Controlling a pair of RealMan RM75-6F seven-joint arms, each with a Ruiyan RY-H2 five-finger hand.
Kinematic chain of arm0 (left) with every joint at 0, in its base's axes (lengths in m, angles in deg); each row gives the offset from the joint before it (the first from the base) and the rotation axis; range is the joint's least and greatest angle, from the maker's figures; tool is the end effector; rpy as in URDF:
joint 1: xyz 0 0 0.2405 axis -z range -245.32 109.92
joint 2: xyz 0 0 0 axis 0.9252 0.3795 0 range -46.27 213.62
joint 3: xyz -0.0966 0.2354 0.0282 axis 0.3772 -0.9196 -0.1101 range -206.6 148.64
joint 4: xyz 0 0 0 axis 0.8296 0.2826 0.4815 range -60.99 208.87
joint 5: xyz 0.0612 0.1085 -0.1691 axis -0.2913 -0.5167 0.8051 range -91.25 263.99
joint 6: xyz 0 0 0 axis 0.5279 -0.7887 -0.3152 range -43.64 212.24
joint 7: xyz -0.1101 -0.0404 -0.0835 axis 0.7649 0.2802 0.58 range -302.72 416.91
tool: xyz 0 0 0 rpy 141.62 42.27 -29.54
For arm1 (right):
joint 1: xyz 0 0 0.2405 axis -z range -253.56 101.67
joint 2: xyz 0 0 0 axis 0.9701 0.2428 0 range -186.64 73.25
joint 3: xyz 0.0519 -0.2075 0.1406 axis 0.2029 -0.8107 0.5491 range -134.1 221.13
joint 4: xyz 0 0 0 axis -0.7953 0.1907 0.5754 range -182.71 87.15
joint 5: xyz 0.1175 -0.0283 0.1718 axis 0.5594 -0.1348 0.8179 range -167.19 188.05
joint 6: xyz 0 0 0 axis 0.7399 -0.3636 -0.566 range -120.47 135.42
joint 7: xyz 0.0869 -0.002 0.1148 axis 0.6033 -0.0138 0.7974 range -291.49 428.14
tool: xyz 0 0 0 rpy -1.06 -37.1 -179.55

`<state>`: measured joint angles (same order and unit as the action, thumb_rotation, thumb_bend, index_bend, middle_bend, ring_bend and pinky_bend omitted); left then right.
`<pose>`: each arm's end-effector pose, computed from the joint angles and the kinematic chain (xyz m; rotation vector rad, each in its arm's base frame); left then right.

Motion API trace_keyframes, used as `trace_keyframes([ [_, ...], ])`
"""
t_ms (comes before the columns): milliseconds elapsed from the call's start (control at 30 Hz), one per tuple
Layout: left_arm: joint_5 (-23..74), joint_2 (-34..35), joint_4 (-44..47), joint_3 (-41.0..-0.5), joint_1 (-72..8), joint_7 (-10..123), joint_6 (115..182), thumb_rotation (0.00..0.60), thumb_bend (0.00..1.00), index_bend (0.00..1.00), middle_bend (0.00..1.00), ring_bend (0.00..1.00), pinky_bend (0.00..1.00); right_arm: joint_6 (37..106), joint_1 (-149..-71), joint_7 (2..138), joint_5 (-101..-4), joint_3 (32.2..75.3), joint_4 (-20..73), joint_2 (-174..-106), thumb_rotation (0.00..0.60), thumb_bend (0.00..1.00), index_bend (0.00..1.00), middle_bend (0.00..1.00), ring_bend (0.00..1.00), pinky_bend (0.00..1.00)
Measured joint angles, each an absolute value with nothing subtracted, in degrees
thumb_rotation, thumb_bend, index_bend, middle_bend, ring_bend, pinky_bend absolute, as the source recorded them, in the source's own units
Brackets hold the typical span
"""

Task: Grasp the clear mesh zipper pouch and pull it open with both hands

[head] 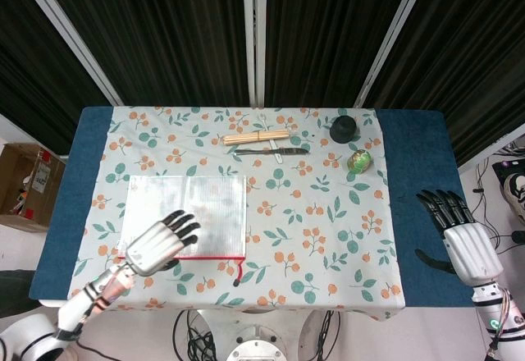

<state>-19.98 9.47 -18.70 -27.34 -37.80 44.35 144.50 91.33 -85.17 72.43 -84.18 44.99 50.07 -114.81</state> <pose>-0.1748 0.2479 0.0314 -2.2485 -0.4620 -0.9980 -0.2691 -0.1940 0.1682 1.5694 -0.8736 1.0526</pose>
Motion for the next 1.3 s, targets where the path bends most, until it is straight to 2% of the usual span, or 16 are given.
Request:
trace_keyframes([
  [167,-22.21,2.34,-12.18,-27.68,-31.87,47.28,139.91,0.6,0.17,0.44,0.24,0.16,0.18,92.71,-83.96,72.36,-83.73,44.75,50.27,-114.48,0.6,0.08,0.0,0.08,0.0,0.0],
  [433,-23.39,-6.29,-4.56,-29.82,-27.42,47.8,137.71,0.6,0.17,0.44,0.23,0.15,0.17,93.65,-82.89,72.66,-83.21,44.5,49.77,-114.81,0.6,0.08,0.0,0.08,0.0,0.0],
  [900,-17.76,-11.28,-3.69,-30.06,-24.45,45.71,134.36,0.6,0.17,0.43,0.23,0.15,0.17,93.75,-82.64,74.21,-83.51,44.39,48.24,-115.28,0.6,0.08,0.0,0.08,0.0,0.0],
  [1300,-12.01,-12.86,-4.69,-29.18,-23.33,41.36,131.77,0.6,0.18,0.54,0.23,0.15,0.17,93.57,-82.71,75.77,-83.34,44.56,46.83,-115.58,0.6,0.08,0.0,0.08,0.0,0.0],
])
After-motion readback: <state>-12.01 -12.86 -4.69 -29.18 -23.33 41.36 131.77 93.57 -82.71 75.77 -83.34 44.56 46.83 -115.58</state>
